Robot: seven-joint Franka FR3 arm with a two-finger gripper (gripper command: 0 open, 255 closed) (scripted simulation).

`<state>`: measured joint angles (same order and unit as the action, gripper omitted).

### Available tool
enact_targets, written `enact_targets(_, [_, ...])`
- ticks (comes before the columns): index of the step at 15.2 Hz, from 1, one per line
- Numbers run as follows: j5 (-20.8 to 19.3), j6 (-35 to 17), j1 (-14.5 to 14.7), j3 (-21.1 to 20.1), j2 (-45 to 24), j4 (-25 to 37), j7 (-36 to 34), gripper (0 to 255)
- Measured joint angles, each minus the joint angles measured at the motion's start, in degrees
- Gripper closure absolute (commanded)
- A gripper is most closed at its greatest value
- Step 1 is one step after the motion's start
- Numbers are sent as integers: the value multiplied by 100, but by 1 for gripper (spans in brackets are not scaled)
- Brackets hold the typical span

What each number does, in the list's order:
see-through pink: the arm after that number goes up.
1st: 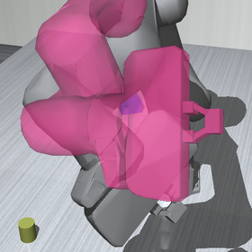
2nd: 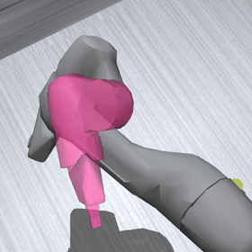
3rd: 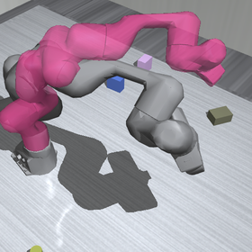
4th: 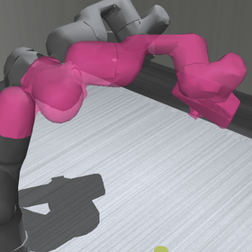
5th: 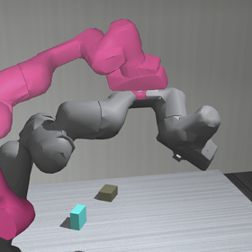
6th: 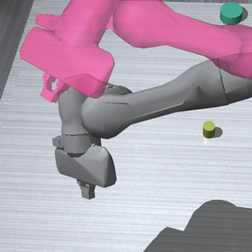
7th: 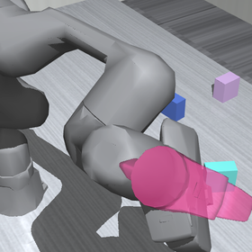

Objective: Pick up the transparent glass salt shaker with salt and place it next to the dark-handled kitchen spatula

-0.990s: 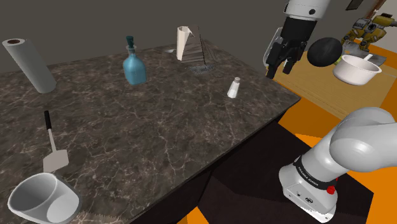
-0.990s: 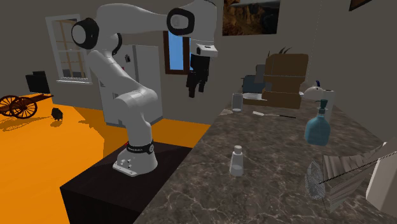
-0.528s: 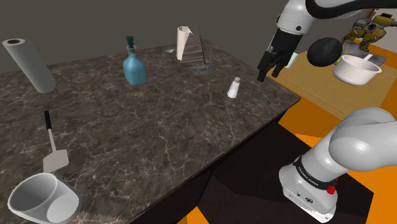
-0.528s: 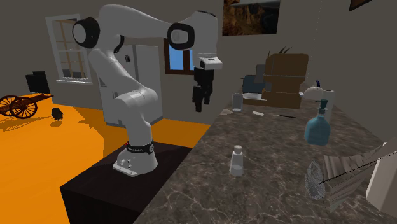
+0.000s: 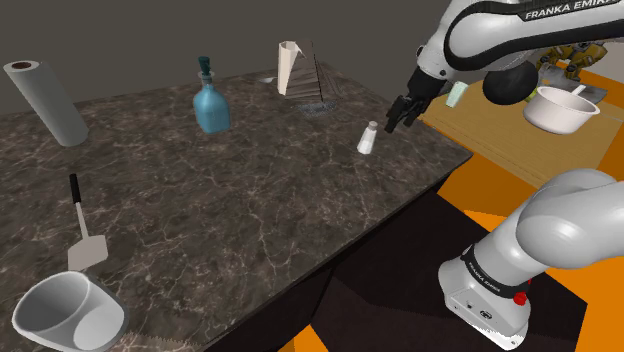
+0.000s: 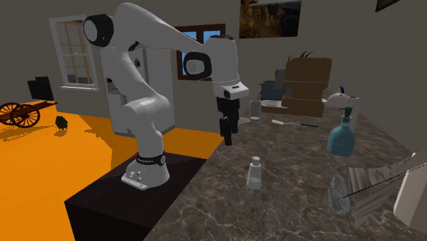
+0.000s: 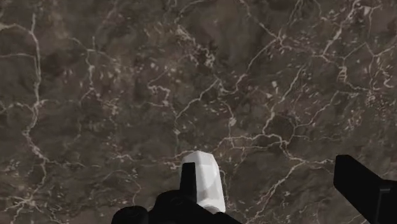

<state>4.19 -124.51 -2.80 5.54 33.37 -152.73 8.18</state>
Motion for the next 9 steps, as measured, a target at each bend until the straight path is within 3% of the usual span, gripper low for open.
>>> enact_targets(6, [425,-1664,224,564,-1191,103,983,0])
enact_targets(9, [611,-2048,316,706,-1511,141,1263,0])
